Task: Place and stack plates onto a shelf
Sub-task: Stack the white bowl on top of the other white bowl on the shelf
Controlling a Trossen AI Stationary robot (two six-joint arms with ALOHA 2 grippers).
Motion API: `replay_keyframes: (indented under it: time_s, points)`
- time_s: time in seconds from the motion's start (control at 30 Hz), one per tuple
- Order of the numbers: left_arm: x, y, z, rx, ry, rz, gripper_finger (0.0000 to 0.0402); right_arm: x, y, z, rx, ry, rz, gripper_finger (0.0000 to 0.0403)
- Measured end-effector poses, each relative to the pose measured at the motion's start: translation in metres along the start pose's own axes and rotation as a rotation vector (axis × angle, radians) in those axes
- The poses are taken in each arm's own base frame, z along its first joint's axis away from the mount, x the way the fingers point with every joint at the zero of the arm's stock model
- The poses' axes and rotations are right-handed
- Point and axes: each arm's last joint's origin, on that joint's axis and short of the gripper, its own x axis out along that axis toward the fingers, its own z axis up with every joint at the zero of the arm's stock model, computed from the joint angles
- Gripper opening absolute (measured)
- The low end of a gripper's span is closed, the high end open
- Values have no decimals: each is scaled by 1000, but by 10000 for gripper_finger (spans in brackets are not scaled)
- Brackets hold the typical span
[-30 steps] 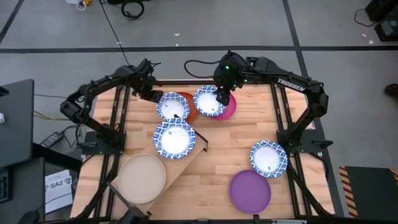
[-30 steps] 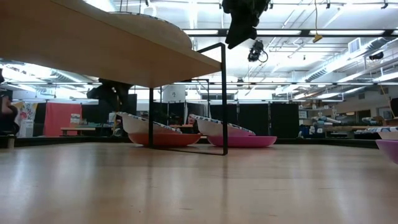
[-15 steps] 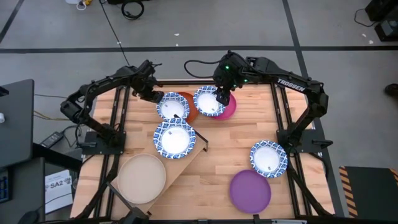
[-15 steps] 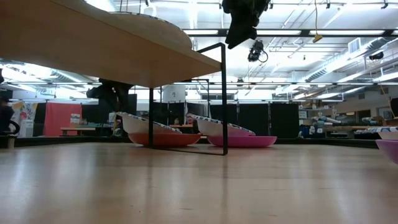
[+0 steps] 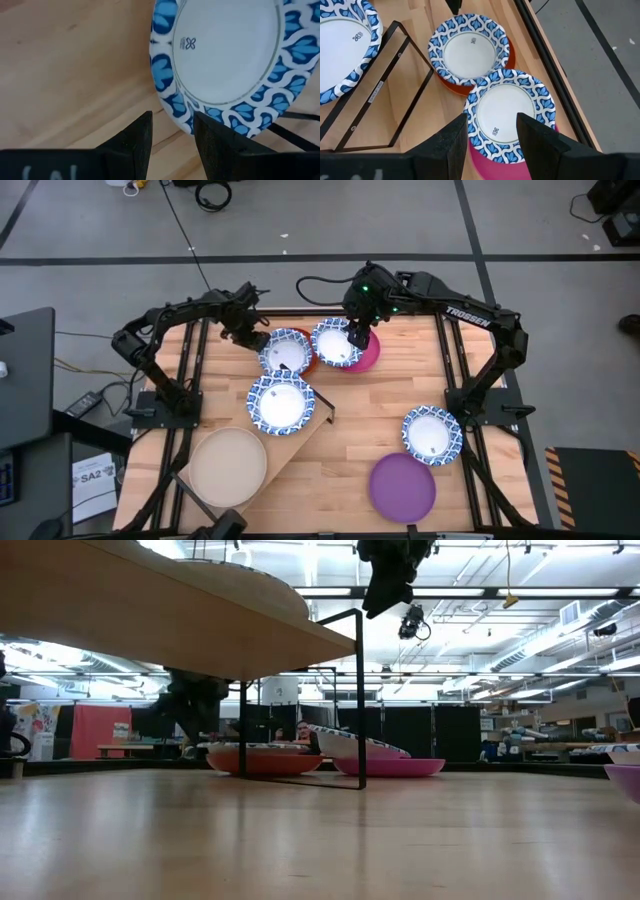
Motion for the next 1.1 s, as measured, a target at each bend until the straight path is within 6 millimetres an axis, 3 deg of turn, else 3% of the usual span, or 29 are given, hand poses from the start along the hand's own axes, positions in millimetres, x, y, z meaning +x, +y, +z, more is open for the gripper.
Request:
replay_keyframes:
  time_s: [0.37, 0.83, 1.1]
  points:
    - [0, -2, 5, -7, -39, -56, 149, 0, 0, 0, 0, 0, 0, 174]
    - [2, -6, 2, 10, -38, 25, 149, 0, 0, 0, 10, 0, -1, 174]
    - [18, -7, 7, 16, -13, 36, 149, 0, 0, 0, 1, 0, 0, 174]
